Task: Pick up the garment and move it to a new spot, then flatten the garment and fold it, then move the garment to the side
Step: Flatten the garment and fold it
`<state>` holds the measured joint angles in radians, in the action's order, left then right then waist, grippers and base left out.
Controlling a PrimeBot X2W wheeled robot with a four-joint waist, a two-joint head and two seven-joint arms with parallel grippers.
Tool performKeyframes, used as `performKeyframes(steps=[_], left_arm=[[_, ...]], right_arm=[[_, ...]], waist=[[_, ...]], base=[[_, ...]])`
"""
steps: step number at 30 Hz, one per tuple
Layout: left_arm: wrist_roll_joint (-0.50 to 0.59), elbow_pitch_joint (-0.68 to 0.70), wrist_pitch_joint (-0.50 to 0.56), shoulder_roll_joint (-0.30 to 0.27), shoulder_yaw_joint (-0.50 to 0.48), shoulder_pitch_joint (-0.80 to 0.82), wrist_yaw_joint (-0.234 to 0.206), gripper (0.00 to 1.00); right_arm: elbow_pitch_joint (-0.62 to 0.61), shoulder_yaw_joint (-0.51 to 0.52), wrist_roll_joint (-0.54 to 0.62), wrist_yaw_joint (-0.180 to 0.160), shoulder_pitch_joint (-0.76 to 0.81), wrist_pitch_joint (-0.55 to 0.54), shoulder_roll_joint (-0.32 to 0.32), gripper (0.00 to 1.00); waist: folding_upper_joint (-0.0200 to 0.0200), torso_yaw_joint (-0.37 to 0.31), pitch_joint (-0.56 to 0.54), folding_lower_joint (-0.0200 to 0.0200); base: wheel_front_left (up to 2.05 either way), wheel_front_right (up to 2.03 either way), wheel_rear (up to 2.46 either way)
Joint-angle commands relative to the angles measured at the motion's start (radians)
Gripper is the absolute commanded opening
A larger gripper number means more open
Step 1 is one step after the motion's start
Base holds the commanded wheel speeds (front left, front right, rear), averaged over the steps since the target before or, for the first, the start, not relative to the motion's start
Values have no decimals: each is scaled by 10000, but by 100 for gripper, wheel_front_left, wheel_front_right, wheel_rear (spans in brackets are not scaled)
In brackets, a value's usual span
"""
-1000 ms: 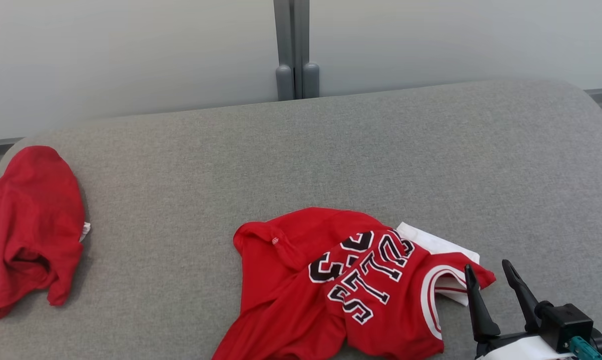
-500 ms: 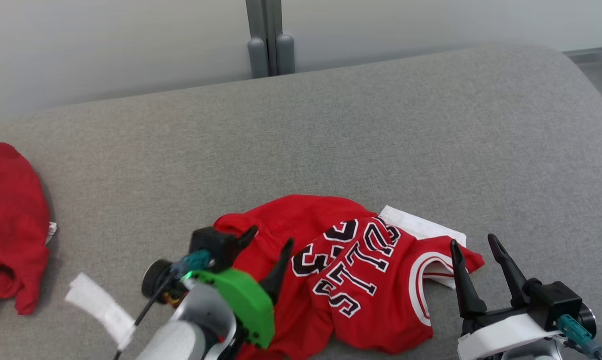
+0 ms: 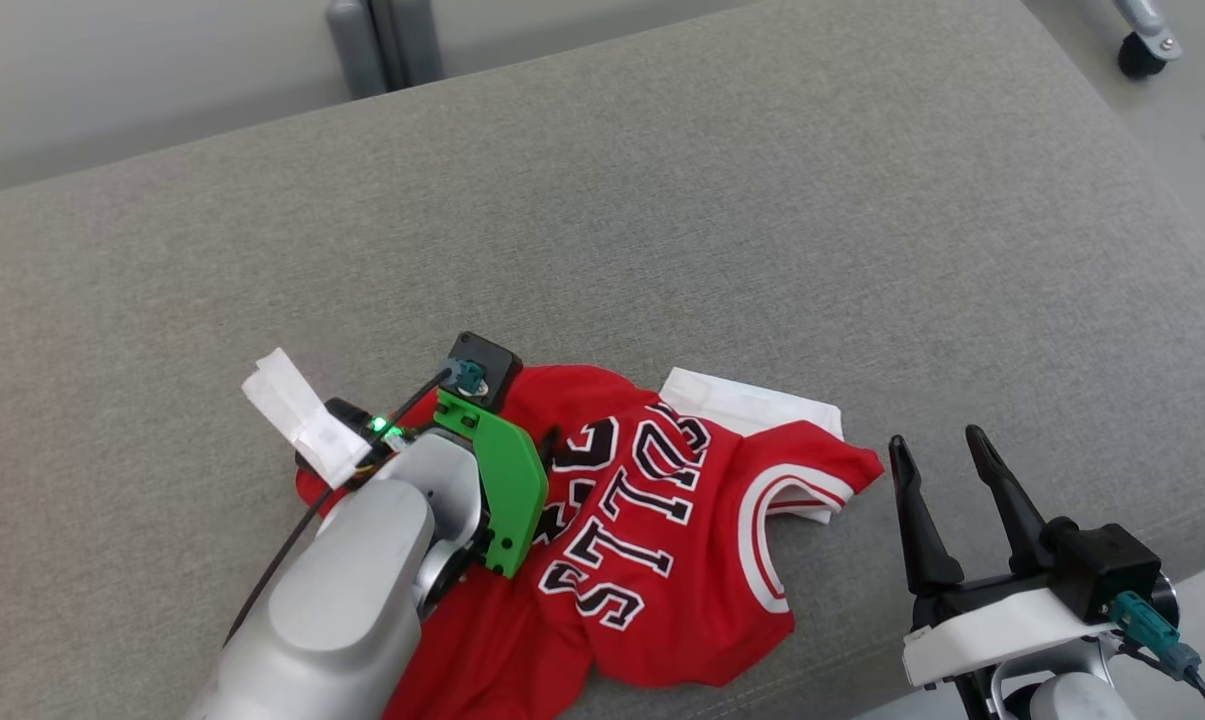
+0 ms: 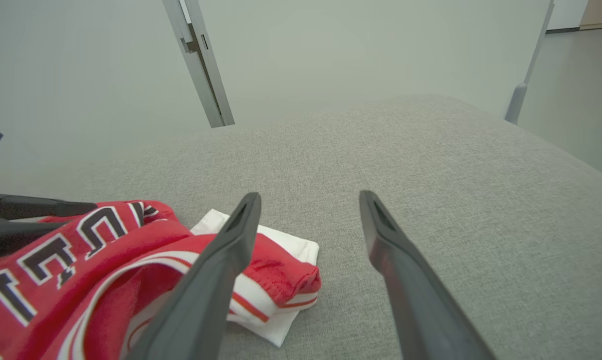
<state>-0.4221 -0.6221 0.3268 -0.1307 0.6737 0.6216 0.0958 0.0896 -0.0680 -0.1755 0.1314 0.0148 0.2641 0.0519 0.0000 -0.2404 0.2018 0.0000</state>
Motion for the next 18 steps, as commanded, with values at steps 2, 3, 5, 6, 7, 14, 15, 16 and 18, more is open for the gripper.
performKeyframes(steps=[2, 3, 5, 6, 7, 14, 15, 16, 18], left_arm=[[-199, -492, 274, 58, 277, 103, 187, 100], [-244, -658, 352, 46, 350, 125, 219, 100], [-306, -954, 282, 30, 540, 129, 272, 0], [-371, -1069, 215, 23, 585, 148, 295, 0], [-407, -1160, 177, 7, 620, 186, 300, 0], [-459, -1485, -1530, -85, -71, 1058, -260, 0], [-442, -1591, -1811, -85, -192, 1206, -415, 0], [-374, -1672, -2047, -106, -240, 1333, -522, 0], [-306, -1842, -2638, -154, -464, 1715, -829, 0]], right_arm=[[-6, 44, -118, -14, -60, 7, -10, 100], [-10, 62, -153, -14, -53, 7, -11, 100], [-40, 93, -193, -14, -49, 5, -12, 100], [-52, 104, -220, -14, -47, 7, -13, 100], [-54, 106, -239, -14, -53, 5, -13, 100], [-112, 73, -241, -14, -138, 7, -10, 100], [-122, 62, -227, -14, -179, 7, -11, 100], [-126, 58, -219, -14, -199, 5, -9, 100], [-139, 41, -178, -14, -262, 7, -9, 100]], waist=[[0, -514, 332, 0], [0, -529, 334, 0], [0, -545, 346, 0], [0, -539, 349, 0], [0, -528, 351, 0], [0, -323, 472, 0], [0, -306, 515, 0], [0, -294, 556, 0], [0, -283, 663, 0]], base=[[0, 0, 0], [0, 0, 0], [0, 0, 0], [0, 0, 0], [0, 0, 0], [0, 0, 0], [0, 0, 0], [0, 0, 0], [0, 0, 0]])
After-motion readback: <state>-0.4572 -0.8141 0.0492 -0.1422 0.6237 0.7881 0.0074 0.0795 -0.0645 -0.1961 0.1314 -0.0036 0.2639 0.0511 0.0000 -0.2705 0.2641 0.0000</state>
